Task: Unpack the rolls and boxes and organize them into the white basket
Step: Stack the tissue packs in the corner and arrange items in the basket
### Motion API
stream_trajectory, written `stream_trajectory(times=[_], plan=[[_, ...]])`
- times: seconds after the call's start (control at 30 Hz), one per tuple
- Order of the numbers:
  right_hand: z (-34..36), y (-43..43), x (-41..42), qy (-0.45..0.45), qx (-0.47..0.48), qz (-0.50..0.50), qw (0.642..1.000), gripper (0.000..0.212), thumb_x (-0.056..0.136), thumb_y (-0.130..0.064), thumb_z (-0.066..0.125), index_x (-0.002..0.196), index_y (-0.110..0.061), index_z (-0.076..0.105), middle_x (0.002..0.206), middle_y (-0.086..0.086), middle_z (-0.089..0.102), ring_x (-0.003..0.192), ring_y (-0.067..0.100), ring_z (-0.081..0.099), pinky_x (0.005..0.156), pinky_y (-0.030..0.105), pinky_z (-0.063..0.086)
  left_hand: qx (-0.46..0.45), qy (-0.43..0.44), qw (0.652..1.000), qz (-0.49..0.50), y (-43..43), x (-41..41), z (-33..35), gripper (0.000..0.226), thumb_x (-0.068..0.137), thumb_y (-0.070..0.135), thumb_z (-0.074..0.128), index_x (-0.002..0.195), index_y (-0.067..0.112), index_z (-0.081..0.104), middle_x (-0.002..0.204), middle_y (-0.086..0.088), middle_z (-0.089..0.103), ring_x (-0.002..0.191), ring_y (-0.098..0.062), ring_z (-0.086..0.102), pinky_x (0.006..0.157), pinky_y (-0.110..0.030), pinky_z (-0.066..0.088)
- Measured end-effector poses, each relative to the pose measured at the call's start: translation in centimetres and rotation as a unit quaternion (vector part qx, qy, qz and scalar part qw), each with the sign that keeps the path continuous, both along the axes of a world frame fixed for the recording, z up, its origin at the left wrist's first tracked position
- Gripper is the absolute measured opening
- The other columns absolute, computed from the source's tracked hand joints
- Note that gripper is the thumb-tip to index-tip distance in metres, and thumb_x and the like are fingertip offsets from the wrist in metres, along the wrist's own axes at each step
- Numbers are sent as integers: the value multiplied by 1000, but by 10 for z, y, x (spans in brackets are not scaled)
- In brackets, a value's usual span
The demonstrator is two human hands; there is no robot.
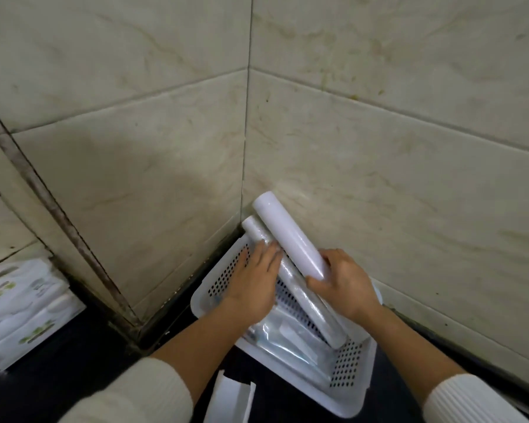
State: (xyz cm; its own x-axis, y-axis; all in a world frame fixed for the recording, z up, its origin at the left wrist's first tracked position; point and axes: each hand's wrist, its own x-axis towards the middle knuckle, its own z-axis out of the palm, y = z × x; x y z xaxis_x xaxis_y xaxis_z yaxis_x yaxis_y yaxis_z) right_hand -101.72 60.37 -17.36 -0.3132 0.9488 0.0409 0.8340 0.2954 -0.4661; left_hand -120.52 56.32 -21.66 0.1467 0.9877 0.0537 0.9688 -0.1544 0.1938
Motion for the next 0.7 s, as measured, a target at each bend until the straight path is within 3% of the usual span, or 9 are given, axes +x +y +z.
stream_trajectory(times=[0.13, 0.3, 0.47, 0.7], plan=[[0, 7, -3, 8, 17, 13, 1000, 53, 78, -40, 65, 124, -15, 55, 111, 3, 58, 91, 21, 57, 73, 34, 48, 2, 52, 998, -38, 36, -3, -5, 73, 90, 12, 52, 152, 18, 15, 161, -2, 11, 149, -26, -1, 119, -55, 7], [-7, 18, -4, 2, 24, 33, 999, 50, 82, -36, 65, 126, -15, 53, 115, 4, 57, 98, 21, 54, 72, 31, 43, 64, 86, 993, -49, 41, -17, -10, 57, 87, 12, 60, 140, 20, 41, 145, -4, 41, 141, -27, 27, 119, -51, 12], [-20, 21, -9, -45, -2, 48, 998, 52, 82, -41, 64, 126, -16, 51, 117, 4, 56, 102, 23, 54, 79, 36, 48, 138, 80, 985, -67, 21, -36, -11, 64, 57, 8, 85, 116, 17, 65, 120, -7, 66, 116, -26, 61, 99, -58, 45], [-34, 25, -23, -97, -28, 49, 994, 48, 84, -40, 61, 124, -14, 53, 118, 7, 54, 107, 26, 52, 82, 36, 48, 181, 112, 972, -102, 15, -42, -4, 44, 56, 17, 84, 96, 23, 68, 92, 0, 68, 90, -21, 67, 96, -56, 47]])
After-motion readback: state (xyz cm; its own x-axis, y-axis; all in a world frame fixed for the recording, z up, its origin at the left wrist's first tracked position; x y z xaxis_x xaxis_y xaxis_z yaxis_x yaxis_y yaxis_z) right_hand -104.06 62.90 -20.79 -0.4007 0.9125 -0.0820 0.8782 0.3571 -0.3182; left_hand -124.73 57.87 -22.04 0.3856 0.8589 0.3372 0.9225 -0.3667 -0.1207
